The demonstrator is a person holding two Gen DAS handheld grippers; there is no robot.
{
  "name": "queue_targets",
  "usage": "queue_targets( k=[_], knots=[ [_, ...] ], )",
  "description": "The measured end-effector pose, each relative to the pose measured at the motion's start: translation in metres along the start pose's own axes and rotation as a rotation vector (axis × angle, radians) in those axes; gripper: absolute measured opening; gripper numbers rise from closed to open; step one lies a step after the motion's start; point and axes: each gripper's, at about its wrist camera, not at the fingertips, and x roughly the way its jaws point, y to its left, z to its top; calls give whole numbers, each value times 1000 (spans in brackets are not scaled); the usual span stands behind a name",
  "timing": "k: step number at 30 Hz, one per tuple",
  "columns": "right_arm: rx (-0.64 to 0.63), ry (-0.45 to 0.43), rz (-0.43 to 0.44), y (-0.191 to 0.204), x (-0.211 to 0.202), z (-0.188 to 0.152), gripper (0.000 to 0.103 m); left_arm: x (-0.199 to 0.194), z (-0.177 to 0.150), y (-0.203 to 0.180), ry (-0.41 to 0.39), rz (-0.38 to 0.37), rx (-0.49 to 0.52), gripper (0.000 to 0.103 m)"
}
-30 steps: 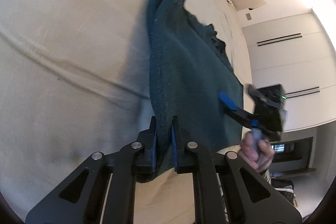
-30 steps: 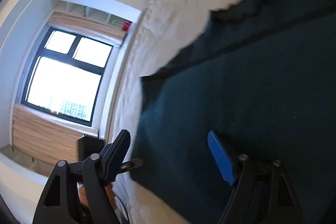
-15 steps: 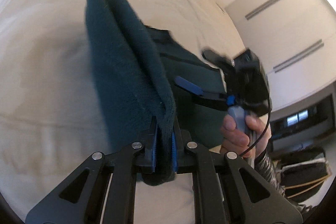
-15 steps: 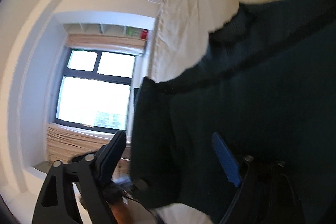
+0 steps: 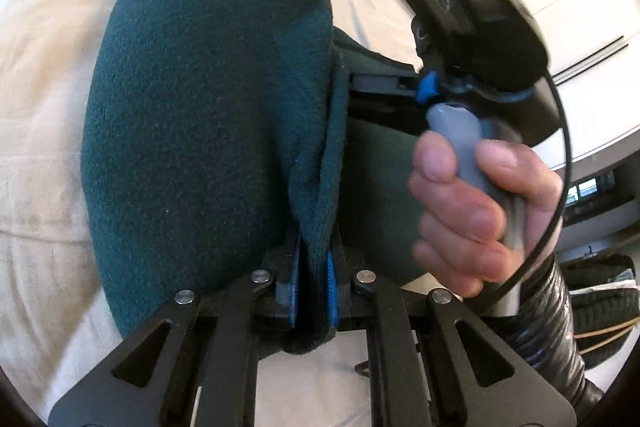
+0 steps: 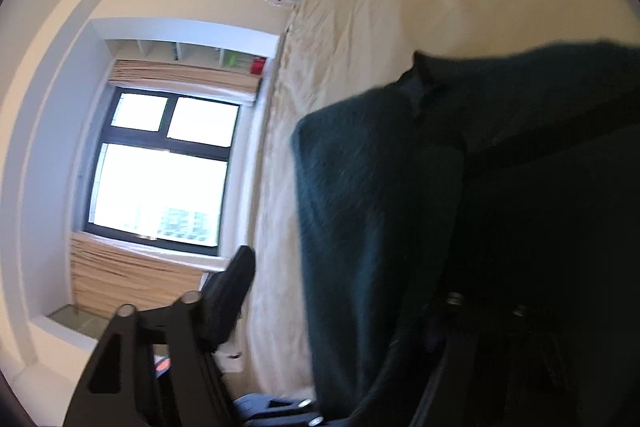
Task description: Fold small clothes
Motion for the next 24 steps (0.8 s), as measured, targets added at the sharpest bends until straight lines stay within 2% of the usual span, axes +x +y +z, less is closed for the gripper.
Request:
queue_targets(
  k=[1, 2, 3, 5, 12, 15, 20, 24],
  knots=[
    [-14, 0, -15, 1, 1, 2, 56, -2, 0, -2, -3, 3, 5, 9],
    [-31, -3, -39, 4, 1, 2, 47, 0, 1, -6, -5, 4, 7, 9],
    [-44, -4, -60, 3, 0, 4, 33, -1, 1, -7, -6, 4, 10, 9],
    [-44, -12, -93, 0, -5, 4, 18, 0, 0, -11, -5, -1, 12, 9],
    [-36, -35, -166, -24, -52, 11, 15, 2, 11, -31, 23, -35, 67, 9],
    [-16, -47, -187, -37, -79, 14, 15, 8, 17, -50, 36, -56, 103, 9],
    [6, -63, -224, -57, -122, 15, 15, 30, 24, -89, 58, -79, 164, 9],
    [81, -81, -247, -90, -135, 17, 15, 50, 27, -93, 72, -80, 176, 10]
  ],
)
